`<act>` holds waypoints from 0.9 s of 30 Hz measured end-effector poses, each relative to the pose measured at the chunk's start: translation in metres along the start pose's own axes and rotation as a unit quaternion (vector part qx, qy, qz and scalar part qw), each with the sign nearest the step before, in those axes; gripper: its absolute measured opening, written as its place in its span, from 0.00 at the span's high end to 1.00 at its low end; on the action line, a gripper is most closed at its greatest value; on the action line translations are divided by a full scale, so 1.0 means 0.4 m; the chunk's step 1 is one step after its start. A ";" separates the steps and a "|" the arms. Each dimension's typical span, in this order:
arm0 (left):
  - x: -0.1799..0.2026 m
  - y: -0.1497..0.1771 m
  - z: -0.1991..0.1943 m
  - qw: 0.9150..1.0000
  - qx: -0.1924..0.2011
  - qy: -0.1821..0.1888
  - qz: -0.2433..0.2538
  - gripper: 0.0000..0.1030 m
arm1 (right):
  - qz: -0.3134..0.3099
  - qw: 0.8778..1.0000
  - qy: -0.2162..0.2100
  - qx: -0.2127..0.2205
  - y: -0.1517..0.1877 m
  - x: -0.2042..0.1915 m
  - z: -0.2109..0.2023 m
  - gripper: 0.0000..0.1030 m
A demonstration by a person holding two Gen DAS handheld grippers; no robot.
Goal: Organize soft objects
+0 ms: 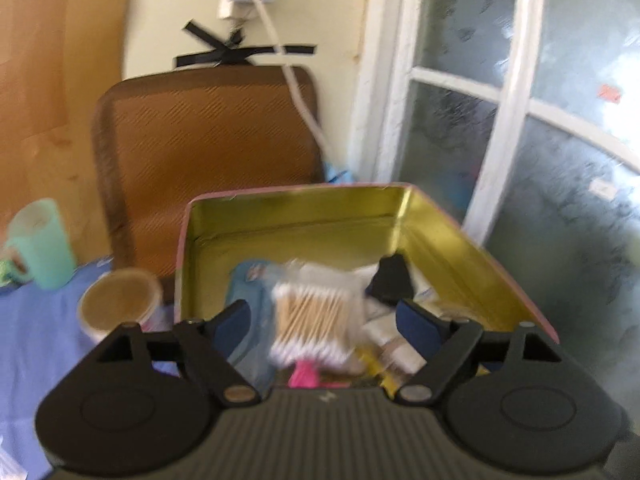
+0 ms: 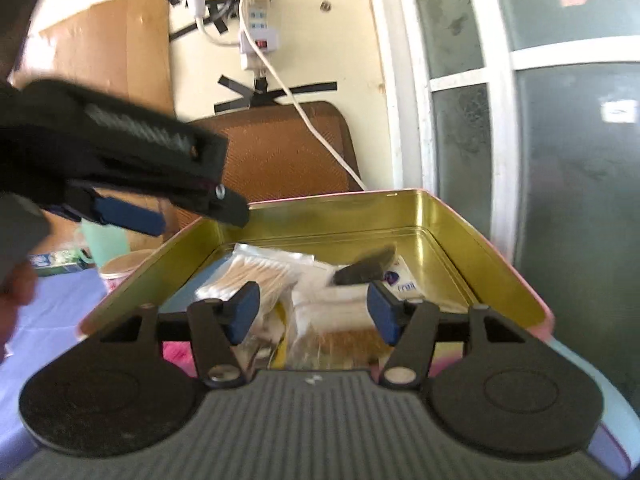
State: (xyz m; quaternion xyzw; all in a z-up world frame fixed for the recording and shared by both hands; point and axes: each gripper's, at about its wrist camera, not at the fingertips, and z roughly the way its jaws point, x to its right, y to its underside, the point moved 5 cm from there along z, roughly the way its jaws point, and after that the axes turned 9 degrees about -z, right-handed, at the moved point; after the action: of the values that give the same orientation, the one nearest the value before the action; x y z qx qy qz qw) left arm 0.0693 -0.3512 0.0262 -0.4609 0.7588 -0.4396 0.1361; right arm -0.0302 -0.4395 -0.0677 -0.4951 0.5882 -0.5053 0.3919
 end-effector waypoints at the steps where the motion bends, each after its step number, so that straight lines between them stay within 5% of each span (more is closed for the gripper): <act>1: -0.003 0.010 -0.010 1.000 -0.003 -0.004 -0.002 0.19 | 0.011 1.000 -0.006 0.003 0.005 -0.007 -0.019 0.39; 11: 0.017 0.105 -0.224 0.998 0.046 -0.027 0.023 0.00 | 0.041 0.998 -0.046 0.022 0.017 -0.051 -0.216 0.39; 27: -0.017 0.288 -0.489 0.992 0.069 -0.102 0.022 0.00 | 0.140 0.984 -0.107 0.019 0.056 -0.099 -0.410 0.14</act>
State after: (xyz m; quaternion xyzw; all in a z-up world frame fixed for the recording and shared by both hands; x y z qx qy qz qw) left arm -0.1136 -0.2177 0.0463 -0.4760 0.7186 -0.4389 0.2537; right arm -0.1840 -0.3668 -0.0613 -0.4512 0.5973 -0.4004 0.5285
